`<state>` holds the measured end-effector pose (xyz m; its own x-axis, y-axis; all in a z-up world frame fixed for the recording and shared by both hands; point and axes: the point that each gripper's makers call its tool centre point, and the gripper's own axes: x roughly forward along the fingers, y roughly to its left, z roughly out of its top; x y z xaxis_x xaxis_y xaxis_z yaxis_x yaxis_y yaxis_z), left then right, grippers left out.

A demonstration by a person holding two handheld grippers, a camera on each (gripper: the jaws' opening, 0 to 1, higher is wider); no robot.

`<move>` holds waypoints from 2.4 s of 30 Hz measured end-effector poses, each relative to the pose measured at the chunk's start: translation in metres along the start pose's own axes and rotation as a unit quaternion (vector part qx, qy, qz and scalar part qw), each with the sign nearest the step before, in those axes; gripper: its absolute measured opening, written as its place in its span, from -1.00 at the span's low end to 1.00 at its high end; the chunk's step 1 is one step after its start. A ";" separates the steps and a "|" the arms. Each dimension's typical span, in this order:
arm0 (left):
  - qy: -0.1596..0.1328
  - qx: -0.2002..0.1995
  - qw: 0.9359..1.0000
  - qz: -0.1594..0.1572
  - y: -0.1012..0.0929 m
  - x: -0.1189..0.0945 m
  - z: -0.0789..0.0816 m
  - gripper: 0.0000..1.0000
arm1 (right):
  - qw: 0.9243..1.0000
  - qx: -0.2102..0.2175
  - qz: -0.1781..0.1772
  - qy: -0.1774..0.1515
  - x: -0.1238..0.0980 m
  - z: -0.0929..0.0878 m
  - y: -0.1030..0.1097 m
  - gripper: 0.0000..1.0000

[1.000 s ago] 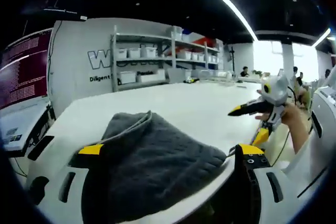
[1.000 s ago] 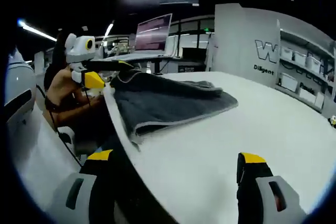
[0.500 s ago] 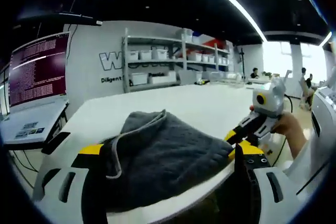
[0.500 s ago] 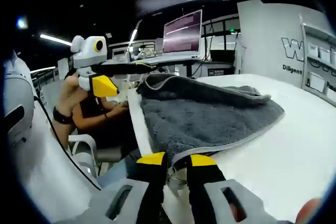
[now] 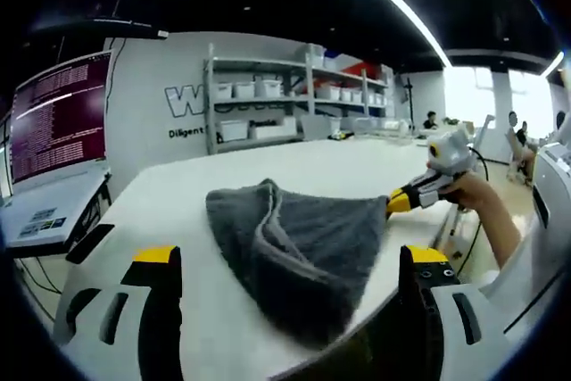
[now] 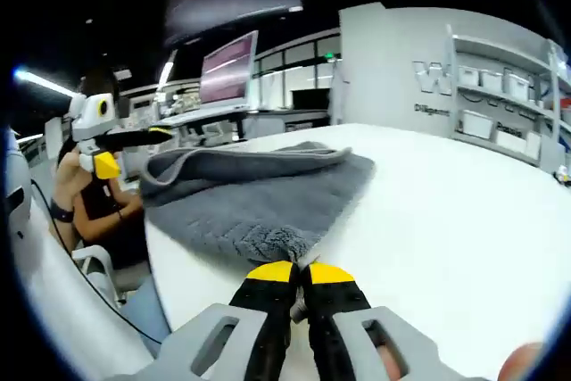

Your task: Open the folded towel by lifting each exposed corner and separating the folded layers until the towel lies flat within the target outline without major curled edges

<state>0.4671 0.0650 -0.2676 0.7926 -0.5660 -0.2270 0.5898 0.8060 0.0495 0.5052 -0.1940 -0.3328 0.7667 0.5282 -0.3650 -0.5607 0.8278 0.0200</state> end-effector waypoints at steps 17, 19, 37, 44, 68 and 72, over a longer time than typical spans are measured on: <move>0.011 0.001 1.000 -0.004 -0.003 0.009 -0.002 0.99 | 0.969 0.074 -0.236 -0.001 -0.124 -0.047 -0.153 -1.00; 0.012 0.002 1.000 -0.007 -0.006 0.012 -0.001 0.99 | 0.965 0.076 -0.253 0.001 -0.138 -0.054 -0.162 -1.00; 0.018 0.017 0.988 -0.154 -0.075 0.089 0.035 0.99 | 0.980 0.013 -0.178 -0.087 -0.201 -0.012 -0.120 0.32; 0.026 0.015 0.977 -0.209 -0.132 0.151 0.057 0.99 | 0.984 0.001 -0.171 -0.050 -0.204 -0.024 -0.108 0.83; 0.189 0.112 0.951 -0.219 -0.226 0.275 -0.001 -0.25 | 0.985 0.025 -0.164 -0.056 -0.226 -0.060 -0.115 0.99; 0.205 0.129 0.945 -0.220 -0.222 0.277 -0.002 -0.51 | 0.984 0.034 -0.169 -0.055 -0.225 -0.066 -0.120 0.99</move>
<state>0.5552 -0.2699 -0.3436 0.3664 -0.6791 -0.6361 0.9083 0.4094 0.0861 0.3795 -0.4245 -0.3145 0.9368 0.2356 -0.2587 -0.2491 0.9682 -0.0205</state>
